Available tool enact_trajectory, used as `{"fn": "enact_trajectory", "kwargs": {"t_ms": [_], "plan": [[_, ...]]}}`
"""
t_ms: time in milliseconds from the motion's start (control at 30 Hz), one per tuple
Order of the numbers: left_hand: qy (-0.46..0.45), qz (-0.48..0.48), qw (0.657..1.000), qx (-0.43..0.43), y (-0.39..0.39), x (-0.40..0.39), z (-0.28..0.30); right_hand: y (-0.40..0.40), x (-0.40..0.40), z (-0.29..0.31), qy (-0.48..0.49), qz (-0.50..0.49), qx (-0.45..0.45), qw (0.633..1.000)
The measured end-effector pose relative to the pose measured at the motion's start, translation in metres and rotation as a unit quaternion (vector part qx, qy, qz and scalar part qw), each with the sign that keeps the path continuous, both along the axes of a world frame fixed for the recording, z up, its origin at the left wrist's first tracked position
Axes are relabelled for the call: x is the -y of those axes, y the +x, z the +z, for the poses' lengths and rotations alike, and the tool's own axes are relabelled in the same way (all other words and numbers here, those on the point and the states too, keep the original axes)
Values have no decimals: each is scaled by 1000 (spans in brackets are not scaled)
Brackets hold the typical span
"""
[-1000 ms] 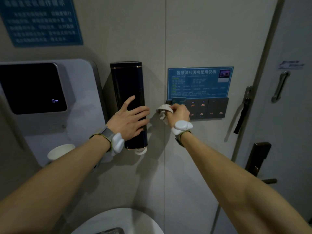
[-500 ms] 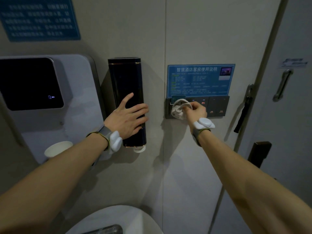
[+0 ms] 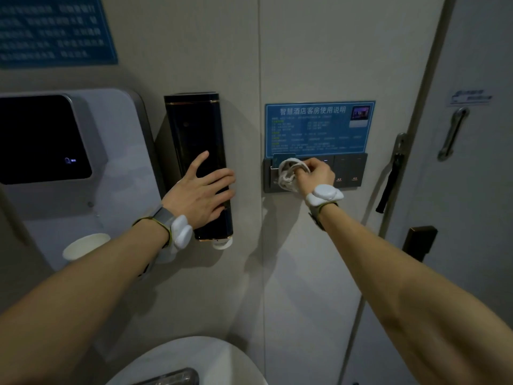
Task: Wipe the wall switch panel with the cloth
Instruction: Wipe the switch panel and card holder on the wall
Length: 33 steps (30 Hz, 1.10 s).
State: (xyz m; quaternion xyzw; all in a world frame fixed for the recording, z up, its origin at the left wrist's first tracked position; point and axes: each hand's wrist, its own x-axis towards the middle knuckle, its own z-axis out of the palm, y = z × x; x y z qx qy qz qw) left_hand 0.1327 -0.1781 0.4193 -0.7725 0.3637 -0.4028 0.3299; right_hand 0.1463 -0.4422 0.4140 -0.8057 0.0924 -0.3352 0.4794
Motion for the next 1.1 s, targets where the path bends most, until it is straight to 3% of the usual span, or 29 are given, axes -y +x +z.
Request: {"fn": "enact_trajectory", "kwargs": {"t_ms": [200,400,633,833,1100], "plan": [[11,22,1000,-3,-3,1,0,4,-8,-1,41,-40,4,998],[11,24,1000,-1,-3,2,0,6,-21,-30,-78,-12,-12,997],[14,30,999,7,-4,3,-1,4,-5,-10,-47,-44,31,997],[10,35,999,2,-4,3,-1,8,-11,-32,-70,-11,-27,997],[8,37,999,2,-4,4,-2,6,-3,-24,45,7,3,999]]}}
